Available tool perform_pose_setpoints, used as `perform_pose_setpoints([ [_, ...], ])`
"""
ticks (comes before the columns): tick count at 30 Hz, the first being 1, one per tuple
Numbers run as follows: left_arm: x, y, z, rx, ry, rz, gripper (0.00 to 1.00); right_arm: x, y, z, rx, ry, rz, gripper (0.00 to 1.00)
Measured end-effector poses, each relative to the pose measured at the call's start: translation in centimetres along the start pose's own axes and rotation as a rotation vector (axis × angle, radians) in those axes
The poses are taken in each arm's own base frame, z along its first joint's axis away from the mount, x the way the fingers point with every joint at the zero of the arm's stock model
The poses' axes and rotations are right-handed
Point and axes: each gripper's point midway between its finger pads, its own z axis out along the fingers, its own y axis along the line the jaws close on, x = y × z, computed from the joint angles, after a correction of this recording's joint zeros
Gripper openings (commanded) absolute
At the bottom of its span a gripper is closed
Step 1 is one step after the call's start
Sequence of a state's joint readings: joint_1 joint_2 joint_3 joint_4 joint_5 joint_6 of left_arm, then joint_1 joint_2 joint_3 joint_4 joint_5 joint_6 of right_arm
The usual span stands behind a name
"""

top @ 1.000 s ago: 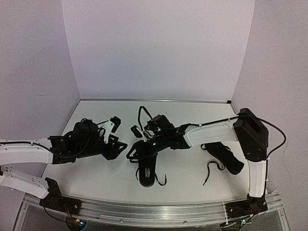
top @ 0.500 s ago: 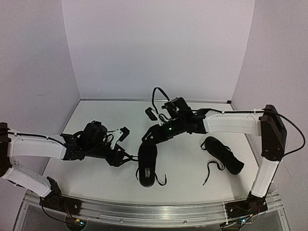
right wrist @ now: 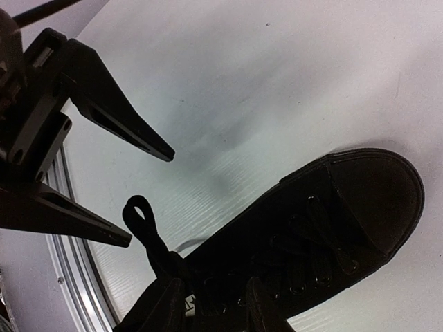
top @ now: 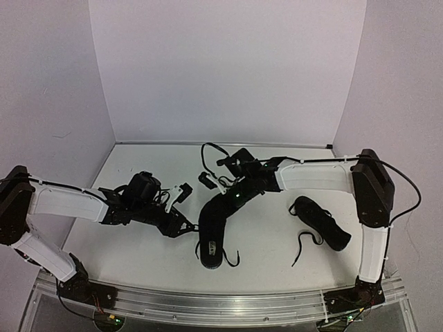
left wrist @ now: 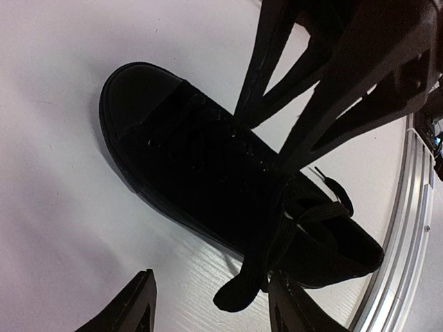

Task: Tie the shoes

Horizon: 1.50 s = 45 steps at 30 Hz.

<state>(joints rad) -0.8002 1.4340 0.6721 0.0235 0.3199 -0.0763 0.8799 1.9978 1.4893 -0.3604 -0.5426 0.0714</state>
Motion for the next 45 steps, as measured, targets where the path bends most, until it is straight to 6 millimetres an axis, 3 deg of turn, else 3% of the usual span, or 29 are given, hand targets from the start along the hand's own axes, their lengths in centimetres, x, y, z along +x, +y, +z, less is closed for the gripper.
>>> perform_pose_setpoints([
  [11, -0.3, 0.2, 0.6, 0.023, -0.005, -0.011, 0.55, 1.3, -0.4, 1.2, -0.011, 0.061, -0.05, 0.28],
  [19, -0.2, 0.6, 0.9, 0.03, -0.002, -0.021, 0.52, 1.8, 0.2, 1.4, -0.033, 0.082, -0.084, 0.34],
  [30, 0.3, 0.8, 1.2, 0.042, 0.015, -0.035, 0.46, 2.2, 0.7, 2.4, -0.054, 0.106, -0.107, 0.29],
  [36, -0.3, 0.9, 1.1, 0.042, 0.004, -0.039, 0.31, 2.4, 0.6, 2.5, -0.051, 0.113, -0.117, 0.13],
  [45, 0.1, 1.2, 1.3, 0.05, 0.016, -0.051, 0.0, 2.5, 0.5, 2.5, -0.043, 0.118, -0.115, 0.09],
])
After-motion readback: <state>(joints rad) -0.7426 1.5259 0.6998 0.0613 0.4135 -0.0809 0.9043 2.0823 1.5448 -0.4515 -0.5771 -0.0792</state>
